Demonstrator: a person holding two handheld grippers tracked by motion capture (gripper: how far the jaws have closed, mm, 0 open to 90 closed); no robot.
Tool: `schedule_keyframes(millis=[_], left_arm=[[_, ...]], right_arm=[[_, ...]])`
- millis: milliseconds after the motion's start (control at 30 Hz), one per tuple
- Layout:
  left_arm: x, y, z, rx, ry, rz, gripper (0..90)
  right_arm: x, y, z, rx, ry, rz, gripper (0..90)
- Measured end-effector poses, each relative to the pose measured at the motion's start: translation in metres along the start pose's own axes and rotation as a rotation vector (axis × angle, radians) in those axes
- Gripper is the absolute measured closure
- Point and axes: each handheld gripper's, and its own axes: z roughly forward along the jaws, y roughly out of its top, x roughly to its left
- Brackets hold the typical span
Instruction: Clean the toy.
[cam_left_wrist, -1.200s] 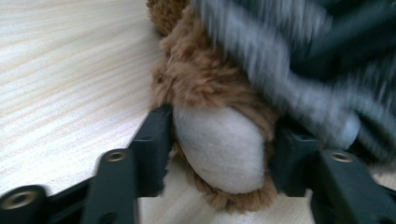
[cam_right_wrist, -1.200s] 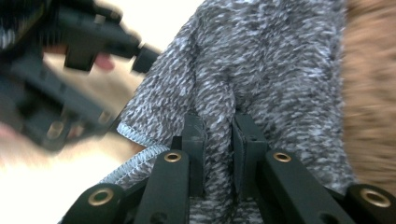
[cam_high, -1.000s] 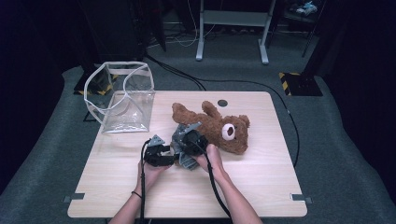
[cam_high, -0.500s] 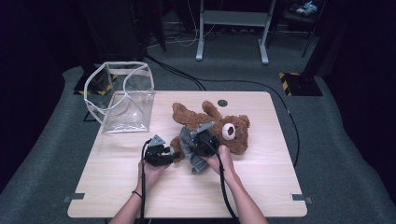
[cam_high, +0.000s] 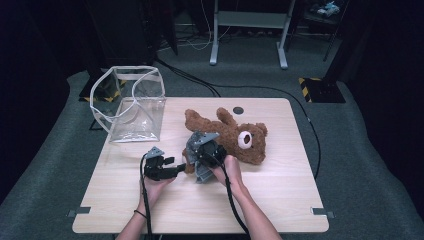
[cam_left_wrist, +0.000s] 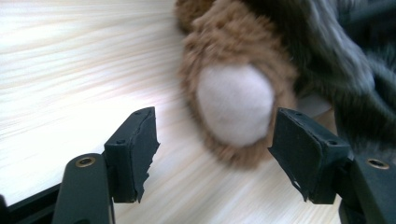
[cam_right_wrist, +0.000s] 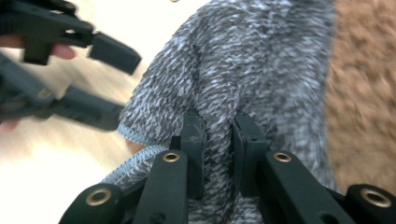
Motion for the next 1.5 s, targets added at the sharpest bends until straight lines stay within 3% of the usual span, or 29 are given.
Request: schedule_keyframes(millis=[67,200,233,300,367,433,500,567,600,700,800,900,967,1133,1200,1267,1333,1500], left_arm=[[0.0,-0.001,-0.001,0.015,0.018,0.018,29.3],[0.0,-0.001,-0.001,0.015,0.018,0.015,28.9],[0.0,-0.001,-0.001,0.02,0.017,0.02,28.9],[0.0,-0.001,0.0,0.02,0.017,0.021,28.8],[0.0,-0.001,0.0,0.02,0.018,0.018,28.8],[-0.001,-0.001,0.001,0.025,0.022,0.02,28.8],[0.0,0.0,0.001,0.039,0.021,0.041,28.7],[-0.001,0.0,0.002,0.041,0.026,0.04,28.5],[-0.001,0.0,0.003,0.045,0.028,0.043,28.3],[-0.003,0.0,0.005,0.064,0.04,0.059,26.9],[-0.004,0.0,0.006,0.069,0.04,0.061,26.3],[-0.005,0.001,0.005,0.058,0.038,0.058,26.1],[-0.005,0.003,0.005,0.041,0.028,0.06,26.1],[-0.012,0.016,0.011,0.029,0.016,0.077,26.6],[-0.014,0.02,0.018,0.036,0.012,0.081,26.4],[-0.016,0.021,0.023,0.041,0.019,0.084,26.3],[-0.017,0.022,0.026,0.045,0.018,0.09,28.3],[-0.021,0.022,0.033,0.067,0.016,0.136,49.4]], right_arm=[[0.002,0.003,0.009,0.015,0.008,-0.018,77.6],[0.012,-0.002,0.021,0.059,0.059,-0.037,77.7],[0.013,-0.003,0.022,0.064,0.066,-0.042,77.7],[0.015,-0.008,0.018,0.104,0.13,-0.024,77.7],[0.012,-0.011,0.009,0.097,0.138,-0.021,77.7],[0.005,-0.013,-0.001,0.061,0.127,-0.008,77.6],[-0.01,-0.014,-0.022,0.004,0.078,0.019,77.6],[-0.02,-0.016,-0.035,-0.026,0.04,0.037,77.6],[-0.026,-0.018,-0.041,-0.033,-0.002,0.049,77.7],[-0.038,-0.025,-0.047,-0.057,-0.023,0.09,77.6],[-0.045,-0.033,-0.044,-0.051,-0.054,0.122,77.7],[-0.049,-0.04,-0.034,0.022,-0.056,0.134,77.6],[-0.052,-0.042,-0.037,0.033,-0.057,0.134,77.5],[-0.061,-0.039,-0.073,-0.082,-0.157,0.166,77.6],[-0.067,-0.039,-0.081,-0.104,-0.196,0.158,77.6],[-0.069,-0.04,-0.078,-0.079,-0.193,0.17,77.6],[-0.068,-0.044,-0.07,-0.039,-0.204,0.14,77.6],[-0.057,-0.059,-0.037,0.028,-0.148,0.118,77.8]])
